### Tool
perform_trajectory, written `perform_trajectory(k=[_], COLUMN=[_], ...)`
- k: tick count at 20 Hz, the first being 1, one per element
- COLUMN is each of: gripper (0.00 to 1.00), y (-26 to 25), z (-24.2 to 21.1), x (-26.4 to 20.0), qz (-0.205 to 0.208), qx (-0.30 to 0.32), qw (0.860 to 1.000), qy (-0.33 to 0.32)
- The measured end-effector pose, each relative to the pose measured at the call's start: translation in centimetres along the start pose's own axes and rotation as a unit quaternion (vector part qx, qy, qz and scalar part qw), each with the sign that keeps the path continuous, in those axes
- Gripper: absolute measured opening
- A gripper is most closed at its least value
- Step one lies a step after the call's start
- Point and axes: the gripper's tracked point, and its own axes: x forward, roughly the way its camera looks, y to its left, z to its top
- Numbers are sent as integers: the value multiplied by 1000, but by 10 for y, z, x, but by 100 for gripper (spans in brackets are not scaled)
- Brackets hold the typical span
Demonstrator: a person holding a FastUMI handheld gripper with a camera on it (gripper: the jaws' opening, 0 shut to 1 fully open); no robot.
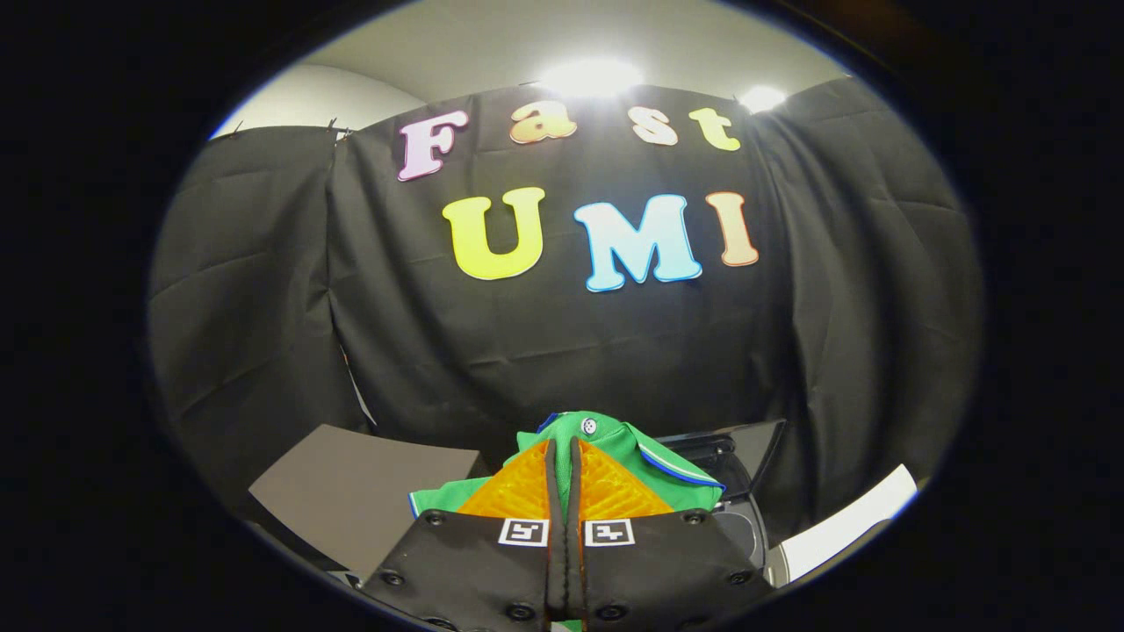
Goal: Put the clothes into the washing machine and then close the washing machine lid.
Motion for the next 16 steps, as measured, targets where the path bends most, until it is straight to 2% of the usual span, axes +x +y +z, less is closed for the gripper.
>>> perform_trajectory(k=[6, 16], gripper=[1, 1], y=[-38, -87], z=[-28, -120], x=[12, 47], qz=[-9, -13], qx=[1, -13], qw=[1000, 996], qy=[20, 87])
